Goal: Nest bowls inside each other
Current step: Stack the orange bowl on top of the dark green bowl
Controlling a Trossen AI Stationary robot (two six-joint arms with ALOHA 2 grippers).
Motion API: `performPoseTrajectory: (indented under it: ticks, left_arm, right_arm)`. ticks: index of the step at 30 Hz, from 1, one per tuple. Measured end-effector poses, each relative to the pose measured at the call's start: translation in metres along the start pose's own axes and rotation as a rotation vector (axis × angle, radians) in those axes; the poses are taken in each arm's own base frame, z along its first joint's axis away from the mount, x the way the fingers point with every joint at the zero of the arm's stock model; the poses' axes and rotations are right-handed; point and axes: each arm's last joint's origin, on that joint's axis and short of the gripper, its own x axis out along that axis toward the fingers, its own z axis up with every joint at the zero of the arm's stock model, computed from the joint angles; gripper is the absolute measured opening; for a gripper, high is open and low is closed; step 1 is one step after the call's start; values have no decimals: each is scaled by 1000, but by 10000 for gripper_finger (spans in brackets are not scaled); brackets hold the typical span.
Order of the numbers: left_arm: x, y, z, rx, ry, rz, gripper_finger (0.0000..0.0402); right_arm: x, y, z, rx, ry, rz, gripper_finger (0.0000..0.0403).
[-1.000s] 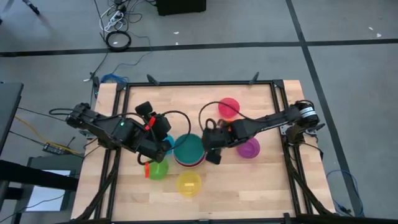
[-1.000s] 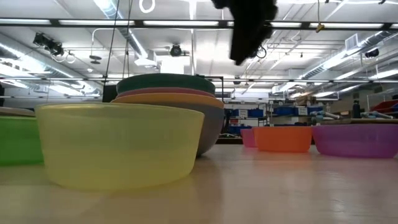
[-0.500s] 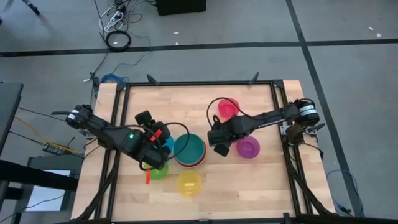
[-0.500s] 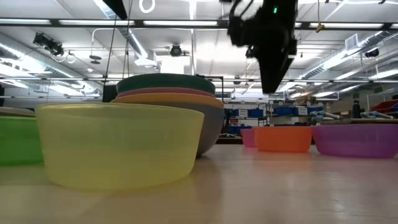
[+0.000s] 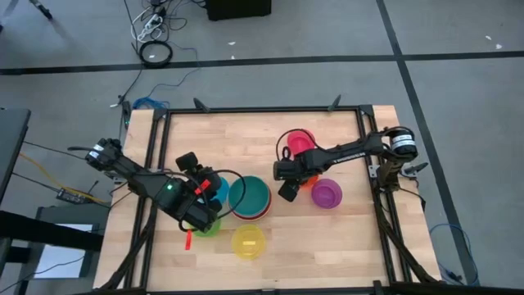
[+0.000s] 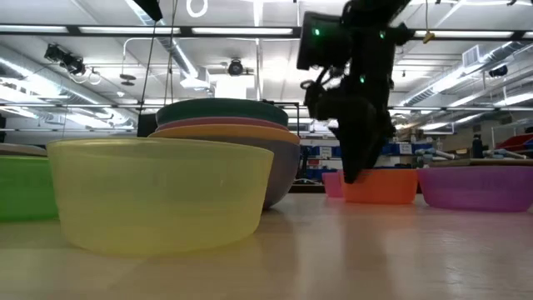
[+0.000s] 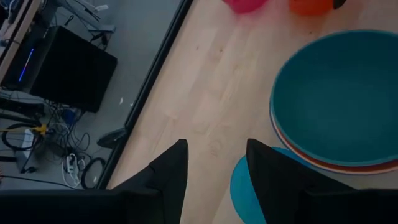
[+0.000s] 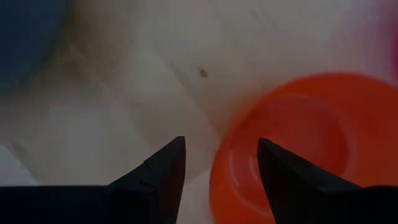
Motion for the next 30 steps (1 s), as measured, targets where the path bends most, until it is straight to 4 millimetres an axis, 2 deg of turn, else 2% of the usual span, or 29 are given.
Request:
performPoseTrajectory:
  ticks: [5, 8, 11, 15, 17, 22, 30]
  left_arm:
    - [0, 0, 0, -4, 0, 1, 172]
    - [0, 0, 0, -4, -2, 2, 172]
    - [0, 1, 0, -2, -11, 12, 172]
    - [0, 1, 0, 0, -16, 18, 172]
    - [0, 1, 0, 1, -17, 19, 172]
    - [0, 1, 1, 3, -27, 28, 172]
    - [0, 2, 2, 1, -61, 54, 172]
  right_arm:
    - [20, -10, -6, 19, -26, 12, 182]
    - [27, -14, -6, 3, -51, 24, 164]
    - [27, -14, -5, -30, -62, 28, 122]
    - [19, -8, -2, -62, -37, 78, 31]
    - [10, 1, -2, -84, -10, 102, 10]
    - [-28, 28, -5, -161, 10, 25, 2]
    - [-103, 72, 7, -255, -210, 83, 1]
